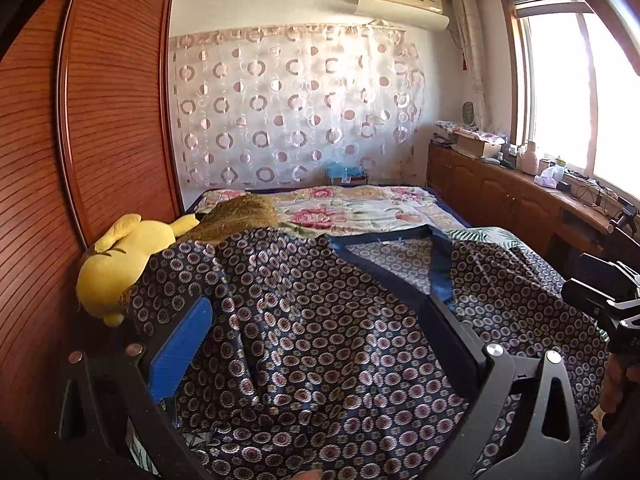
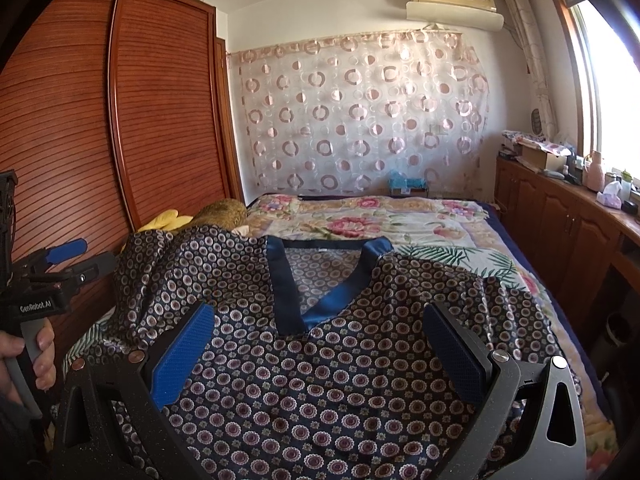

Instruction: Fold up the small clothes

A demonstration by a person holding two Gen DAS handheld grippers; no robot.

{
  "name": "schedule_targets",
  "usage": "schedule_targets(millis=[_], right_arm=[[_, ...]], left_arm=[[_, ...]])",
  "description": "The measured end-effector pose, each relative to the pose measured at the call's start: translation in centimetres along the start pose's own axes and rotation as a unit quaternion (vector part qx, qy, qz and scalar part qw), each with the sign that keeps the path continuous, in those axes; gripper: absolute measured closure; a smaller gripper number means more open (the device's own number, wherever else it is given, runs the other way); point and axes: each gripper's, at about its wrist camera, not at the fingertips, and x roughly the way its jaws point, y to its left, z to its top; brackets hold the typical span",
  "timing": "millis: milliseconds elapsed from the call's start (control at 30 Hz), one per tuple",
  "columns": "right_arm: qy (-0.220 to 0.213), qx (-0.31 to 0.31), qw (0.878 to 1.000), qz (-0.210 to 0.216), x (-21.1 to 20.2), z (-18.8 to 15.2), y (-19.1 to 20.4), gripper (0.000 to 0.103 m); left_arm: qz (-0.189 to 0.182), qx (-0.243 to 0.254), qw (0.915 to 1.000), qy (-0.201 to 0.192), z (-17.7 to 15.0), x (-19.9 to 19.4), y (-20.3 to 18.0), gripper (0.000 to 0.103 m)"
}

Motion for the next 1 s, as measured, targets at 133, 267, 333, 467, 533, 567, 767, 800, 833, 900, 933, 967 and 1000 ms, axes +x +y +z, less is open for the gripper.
schedule_targets(millis=[133, 267, 333, 467, 533, 567, 767, 800, 833, 900, 933, 967, 1000], right_arm=[[0.019, -0.009, 1.000, 0.010, 1.2, -0.1, 0.3, 0.000], [0.042, -0.022, 0.999, 0.022, 2.6, -0.4, 0.9, 0.000], [0.050, -0.026, 0.998, 0.027, 2.9, -0.4, 1.0, 0.000], [0.062, -0.034, 0.997, 0.038, 3.5, -0.3, 1.4, 0.000], [0.066, -0.038, 0.996, 0.042, 3.6, -0.3, 1.7, 0.000], [0.068, -0.039, 0.996, 0.043, 3.8, -0.3, 1.7, 0.000], [0.085, -0.055, 0.993, 0.053, 4.8, -0.8, 2.6, 0.000], [0.086, -0.061, 0.993, 0.054, 5.4, -0.9, 2.8, 0.000], [0.087, -0.066, 0.992, 0.055, 5.5, -1.0, 3.1, 0.000], [0.091, -0.074, 0.991, 0.060, 5.8, -1.1, 3.6, 0.000], [0.093, -0.078, 0.991, 0.062, 6.1, -1.1, 3.8, 0.000], [0.095, -0.083, 0.990, 0.064, 6.1, -1.2, 4.1, 0.000], [0.097, -0.086, 0.989, 0.065, 6.2, -1.3, 4.1, 0.000]], left_arm=[[0.012, -0.001, 0.9997, 0.022, -1.0, 1.3, 2.2, 0.000], [0.011, -0.009, 0.9989, 0.045, -2.1, 2.5, 4.8, 0.000], [0.014, -0.011, 0.9984, 0.054, -2.5, 2.9, 5.8, 0.000], [0.019, -0.015, 0.9972, 0.070, -3.3, 3.9, 8.1, 0.000], [0.022, -0.023, 0.9963, 0.079, -3.7, 4.4, 9.3, 0.000], [0.021, -0.026, 0.9960, 0.082, -3.8, 4.5, 9.8, 0.002], [-0.001, -0.072, 0.9904, 0.118, -5.0, 6.6, 13.9, 0.021], [-0.007, -0.082, 0.9889, 0.124, -5.1, 7.0, 14.5, 0.022], [-0.009, -0.089, 0.9878, 0.128, -5.1, 7.3, 14.8, 0.022], [-0.010, -0.097, 0.9852, 0.141, -5.4, 8.1, 15.5, 0.022], [-0.011, -0.099, 0.9834, 0.152, -5.7, 8.6, 15.6, 0.023], [-0.013, -0.098, 0.9826, 0.157, -5.9, 8.8, 15.6, 0.023], [-0.014, -0.096, 0.9821, 0.162, -6.1, 9.1, 15.5, 0.023]])
